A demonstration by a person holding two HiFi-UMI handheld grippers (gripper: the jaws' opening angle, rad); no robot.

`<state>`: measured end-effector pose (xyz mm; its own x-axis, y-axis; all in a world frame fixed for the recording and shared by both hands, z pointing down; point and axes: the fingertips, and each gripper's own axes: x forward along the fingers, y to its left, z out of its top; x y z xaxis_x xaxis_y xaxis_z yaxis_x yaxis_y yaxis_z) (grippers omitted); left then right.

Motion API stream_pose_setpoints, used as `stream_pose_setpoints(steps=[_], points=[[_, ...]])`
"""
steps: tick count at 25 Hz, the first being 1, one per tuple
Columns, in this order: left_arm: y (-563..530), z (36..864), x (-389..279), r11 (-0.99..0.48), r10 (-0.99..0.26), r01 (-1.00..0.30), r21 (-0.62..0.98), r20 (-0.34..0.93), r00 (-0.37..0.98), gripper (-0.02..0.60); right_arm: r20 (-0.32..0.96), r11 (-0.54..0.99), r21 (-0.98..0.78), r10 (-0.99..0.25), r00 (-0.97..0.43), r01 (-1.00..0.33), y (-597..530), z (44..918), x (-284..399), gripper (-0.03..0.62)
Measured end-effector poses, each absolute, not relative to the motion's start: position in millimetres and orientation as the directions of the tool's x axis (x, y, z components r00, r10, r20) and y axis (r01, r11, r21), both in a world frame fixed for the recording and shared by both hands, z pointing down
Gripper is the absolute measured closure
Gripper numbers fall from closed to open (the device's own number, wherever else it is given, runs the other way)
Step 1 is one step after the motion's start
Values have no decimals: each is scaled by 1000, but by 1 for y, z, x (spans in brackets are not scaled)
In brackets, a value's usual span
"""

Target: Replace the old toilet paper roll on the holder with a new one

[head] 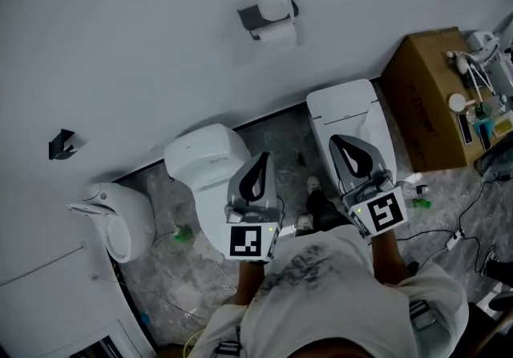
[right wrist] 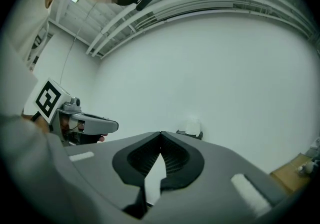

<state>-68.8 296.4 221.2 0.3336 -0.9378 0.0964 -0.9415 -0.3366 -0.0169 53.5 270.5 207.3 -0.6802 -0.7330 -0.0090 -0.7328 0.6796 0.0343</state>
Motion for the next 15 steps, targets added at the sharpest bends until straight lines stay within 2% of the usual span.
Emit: stream_pose_setpoints(steps=[15], points=[[179,232,-70,-253,-957,-967,-19,151,248,581,26,723,5,-691,-722,-691,142,222,58,592]])
